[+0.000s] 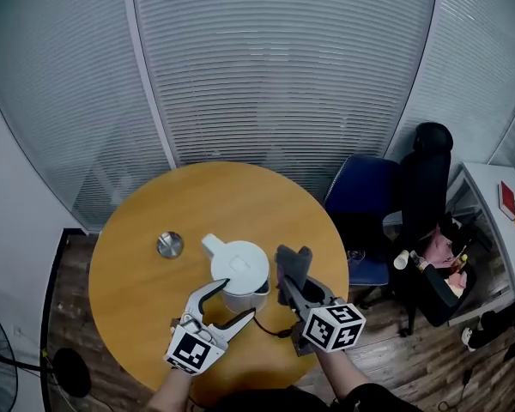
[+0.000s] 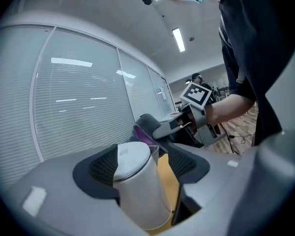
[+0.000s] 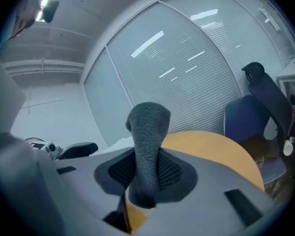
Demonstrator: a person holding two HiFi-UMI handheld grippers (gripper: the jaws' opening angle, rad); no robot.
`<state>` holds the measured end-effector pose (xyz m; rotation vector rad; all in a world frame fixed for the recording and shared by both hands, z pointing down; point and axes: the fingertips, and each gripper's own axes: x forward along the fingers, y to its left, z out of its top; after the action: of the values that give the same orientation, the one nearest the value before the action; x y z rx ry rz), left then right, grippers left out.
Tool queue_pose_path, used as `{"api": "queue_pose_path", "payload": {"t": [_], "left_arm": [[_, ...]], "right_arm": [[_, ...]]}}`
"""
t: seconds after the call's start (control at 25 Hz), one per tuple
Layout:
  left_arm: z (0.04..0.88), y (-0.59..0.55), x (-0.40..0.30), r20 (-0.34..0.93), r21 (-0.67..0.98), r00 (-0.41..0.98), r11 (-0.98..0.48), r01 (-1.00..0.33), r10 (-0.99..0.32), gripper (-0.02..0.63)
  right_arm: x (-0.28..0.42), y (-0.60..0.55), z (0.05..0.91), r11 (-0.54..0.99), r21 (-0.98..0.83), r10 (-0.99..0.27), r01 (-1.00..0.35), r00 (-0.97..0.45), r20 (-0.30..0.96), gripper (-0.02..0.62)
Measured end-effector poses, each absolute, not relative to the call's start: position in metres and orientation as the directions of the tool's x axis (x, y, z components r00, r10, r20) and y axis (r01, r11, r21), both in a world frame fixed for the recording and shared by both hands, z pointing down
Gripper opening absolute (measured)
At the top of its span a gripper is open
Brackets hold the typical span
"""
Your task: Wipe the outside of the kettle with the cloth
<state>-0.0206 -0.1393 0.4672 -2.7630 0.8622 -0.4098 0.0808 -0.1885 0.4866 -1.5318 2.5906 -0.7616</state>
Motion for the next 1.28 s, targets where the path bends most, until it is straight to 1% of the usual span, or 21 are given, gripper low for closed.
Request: {"api": "queue_pose_path", "payload": {"t": [0.12,0.32,0.56,0.76,0.96,1.16,1.28], "left_arm": [[0.477,-0.141,-0.017,0.252,-0.302,0.771,-0.805,-0.511,-0.585,0.307],[0.491,-0.146,-0.017,0.281,-0.311,0.759,-0.804,-0.506,-0.587,0.307],[0.484,-0.147,-0.013,0.266,-0.302,0.764,-0.803,-0.514,-0.589,0.307],[0.478,-0.146,-0.013,0.244,-0.247,0.763,-0.799,-0.549,-0.599,0.307],[0.48,-0.145,-0.013,0.247,-0.274,0.772,-0.806,-0.524,-0.586,0.307],[0.481,-0.146,-0.013,0.252,-0.267,0.77,-0.807,-0.527,-0.586,0.307],[0.483,-0.145,-0.013,0.258,-0.281,0.774,-0.812,-0.512,-0.578,0.307]], "right_arm": [[0.076,-0.194,0.483,0.423,-0.459,-0.811,-0.781,-0.552,0.192,0.104],[0.059,-0.194,0.487,0.47,-0.497,-0.767,-0.73,-0.616,0.18,0.104],[0.056,-0.192,0.523,0.438,-0.543,-0.746,-0.716,-0.627,0.226,0.104],[0.055,-0.192,0.574,0.382,-0.578,-0.713,-0.721,-0.628,0.312,0.104],[0.054,-0.191,0.63,0.332,-0.586,-0.66,-0.739,-0.626,0.416,0.103],[0.054,-0.189,0.68,0.269,-0.579,-0.596,-0.77,-0.605,0.529,0.103],[0.055,-0.19,0.694,0.257,-0.558,-0.577,-0.789,-0.589,0.566,0.103]]}}
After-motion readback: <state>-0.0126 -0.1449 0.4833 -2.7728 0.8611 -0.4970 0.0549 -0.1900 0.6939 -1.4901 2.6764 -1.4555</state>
